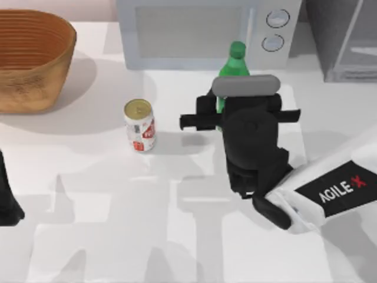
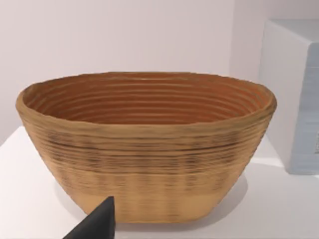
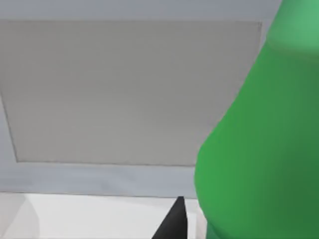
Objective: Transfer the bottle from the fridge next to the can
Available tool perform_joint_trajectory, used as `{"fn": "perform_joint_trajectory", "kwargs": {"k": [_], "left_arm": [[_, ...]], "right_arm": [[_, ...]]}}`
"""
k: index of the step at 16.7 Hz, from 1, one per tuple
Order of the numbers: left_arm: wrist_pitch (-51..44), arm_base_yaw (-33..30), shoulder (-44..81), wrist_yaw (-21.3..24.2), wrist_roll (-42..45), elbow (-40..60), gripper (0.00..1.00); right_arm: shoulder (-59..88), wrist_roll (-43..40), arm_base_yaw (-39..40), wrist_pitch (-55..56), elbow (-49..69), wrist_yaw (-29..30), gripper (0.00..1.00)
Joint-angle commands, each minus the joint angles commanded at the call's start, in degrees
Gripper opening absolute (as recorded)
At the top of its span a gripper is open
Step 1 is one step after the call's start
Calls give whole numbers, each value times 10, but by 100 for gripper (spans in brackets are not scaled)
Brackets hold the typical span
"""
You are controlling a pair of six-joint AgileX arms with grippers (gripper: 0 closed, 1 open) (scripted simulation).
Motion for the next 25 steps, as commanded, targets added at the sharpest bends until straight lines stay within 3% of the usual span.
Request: {"fn": "perform_joint_trajectory", "kwargs": {"k": [8,21,25], "left_arm": [[0,0,0,0,0,0,100],[0,0,0,0,0,0,100],[0,0,0,0,0,0,100]], "right_arm": [[0,0,0,0,0,0,0],[0,0,0,0,0,0,98],[0,0,0,0,0,0,100]]}}
